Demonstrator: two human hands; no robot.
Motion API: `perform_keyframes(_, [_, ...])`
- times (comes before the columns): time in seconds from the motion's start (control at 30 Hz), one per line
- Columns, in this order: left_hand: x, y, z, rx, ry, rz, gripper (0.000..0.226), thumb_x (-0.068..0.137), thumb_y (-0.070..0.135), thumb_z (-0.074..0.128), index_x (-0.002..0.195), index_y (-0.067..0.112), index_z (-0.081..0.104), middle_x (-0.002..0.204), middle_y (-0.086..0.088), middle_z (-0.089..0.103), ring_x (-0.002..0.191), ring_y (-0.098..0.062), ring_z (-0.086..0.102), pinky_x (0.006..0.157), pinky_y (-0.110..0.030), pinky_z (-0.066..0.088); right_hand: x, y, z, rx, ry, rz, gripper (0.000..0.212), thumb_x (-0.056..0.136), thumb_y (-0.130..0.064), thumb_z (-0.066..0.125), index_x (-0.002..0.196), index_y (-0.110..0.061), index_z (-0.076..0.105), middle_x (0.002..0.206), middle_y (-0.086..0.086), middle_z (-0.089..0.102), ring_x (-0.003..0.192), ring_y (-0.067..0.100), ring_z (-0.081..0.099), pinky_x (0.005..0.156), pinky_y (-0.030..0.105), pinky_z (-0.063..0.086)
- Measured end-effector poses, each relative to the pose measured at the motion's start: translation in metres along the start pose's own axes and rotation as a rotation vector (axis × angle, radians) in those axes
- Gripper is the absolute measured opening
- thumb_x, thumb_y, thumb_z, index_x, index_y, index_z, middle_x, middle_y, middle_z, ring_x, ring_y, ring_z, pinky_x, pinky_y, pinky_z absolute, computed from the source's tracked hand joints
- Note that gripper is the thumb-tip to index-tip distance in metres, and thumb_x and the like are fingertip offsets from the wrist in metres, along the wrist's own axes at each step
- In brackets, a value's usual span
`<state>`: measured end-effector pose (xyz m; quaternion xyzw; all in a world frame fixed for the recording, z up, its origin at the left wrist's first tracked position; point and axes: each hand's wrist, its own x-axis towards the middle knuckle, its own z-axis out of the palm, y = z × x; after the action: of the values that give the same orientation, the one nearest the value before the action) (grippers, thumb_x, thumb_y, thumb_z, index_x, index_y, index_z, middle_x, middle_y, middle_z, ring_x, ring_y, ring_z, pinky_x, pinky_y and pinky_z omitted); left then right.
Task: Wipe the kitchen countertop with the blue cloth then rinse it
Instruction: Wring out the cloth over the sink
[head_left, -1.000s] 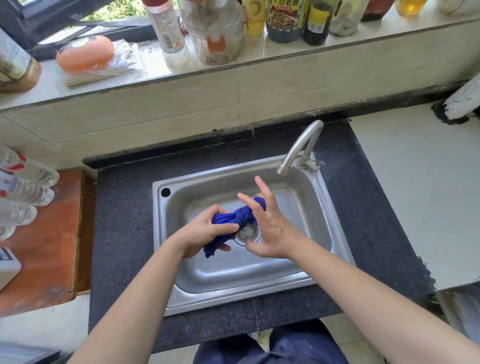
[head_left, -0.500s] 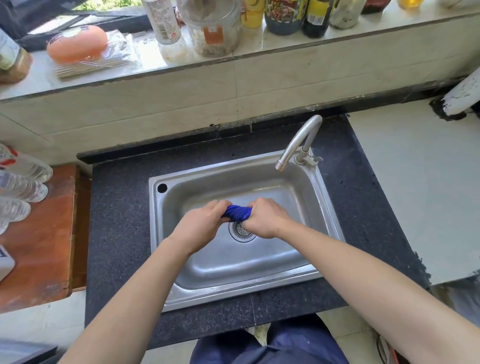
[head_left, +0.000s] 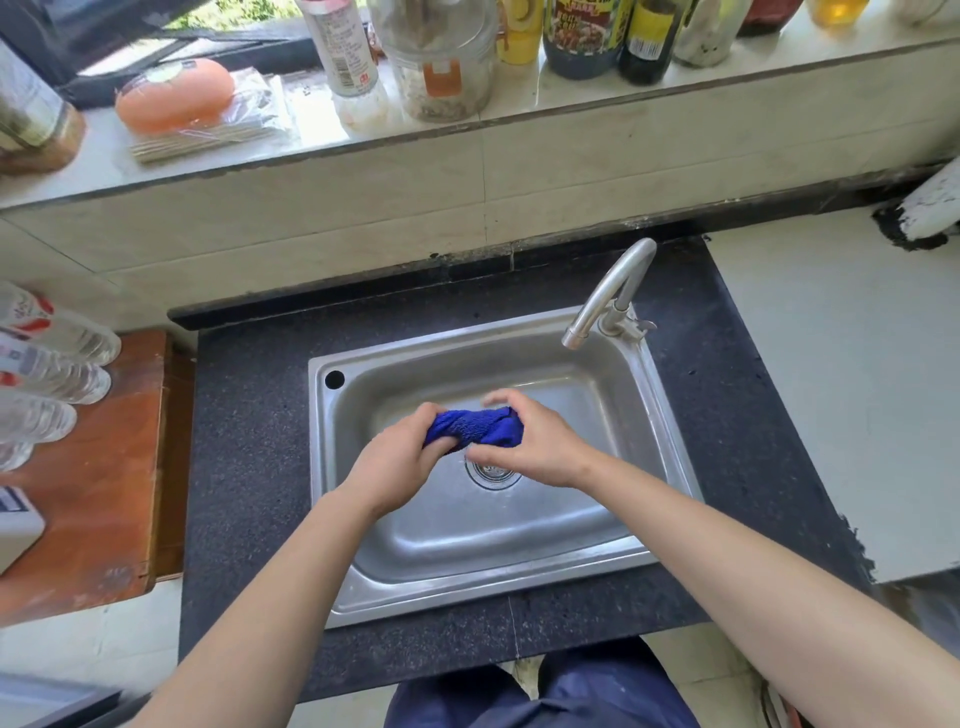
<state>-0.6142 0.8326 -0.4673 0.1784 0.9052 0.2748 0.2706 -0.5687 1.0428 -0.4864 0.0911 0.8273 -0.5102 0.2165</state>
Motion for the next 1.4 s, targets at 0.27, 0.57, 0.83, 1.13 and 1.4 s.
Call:
perform_keyframes(0.27, [-0.011,0.016,-0.011,-0.489,-0.075,-0.176,0.020,0.098,0.020,0.059,0.114,0.017,0.048,0.097,-0.010,0.064,0.067,-0.011,0.066,0.043,-0.028,0.045,-0.006,-0.002,0.008,-0.046,0.215,-0.266,0.039,0.103,-0.028,0.047,0.142,-0.024,0.046,0.123,0.000,0.045,0.104,-0.009,0.047,0.097,0.011,0.033])
perform_keyframes(0.57, [-0.005,0.049,0.020,-0.704,0.477,-0.252,0.041,0.101,0.048,0.046,0.077,0.015,0.050,0.061,0.012,0.051,0.060,-0.008,0.046,0.061,-0.025,0.040,-0.005,-0.018,0.042,0.041,0.377,-0.273,0.032,0.097,-0.051,0.032,0.096,-0.028,0.053,0.096,-0.013,0.050,0.098,0.004,0.047,0.086,0.013,0.035])
perform_keyframes(0.83, [-0.001,0.045,0.029,-0.154,0.604,-0.148,0.056,0.096,0.053,0.025,0.050,0.021,0.028,0.045,0.001,0.041,0.052,-0.029,0.047,0.052,-0.039,0.036,-0.001,-0.031,0.045,0.155,0.453,0.046,0.037,0.080,-0.037,0.042,0.052,-0.015,0.032,0.044,-0.004,0.032,0.051,0.015,0.028,0.051,0.035,0.028])
perform_keyframes(1.13, [-0.003,0.016,0.044,0.084,0.581,0.133,0.048,0.099,0.041,0.027,0.054,0.024,0.024,0.041,-0.006,0.043,0.040,-0.029,0.036,0.045,-0.030,0.027,-0.003,-0.018,0.042,-0.055,0.222,0.158,0.036,0.079,-0.035,0.041,0.051,-0.013,0.036,0.049,0.005,0.038,0.054,0.022,0.033,0.049,0.034,0.029])
perform_keyframes(1.4, [-0.009,0.010,0.050,0.104,0.562,0.134,0.047,0.097,0.040,0.033,0.054,0.022,0.034,0.040,-0.006,0.043,0.040,-0.033,0.038,0.041,-0.032,0.031,-0.006,-0.014,0.040,-0.179,0.134,0.160,0.038,0.086,-0.032,0.037,0.055,-0.012,0.040,0.060,0.007,0.046,0.066,0.029,0.044,0.050,0.032,0.029])
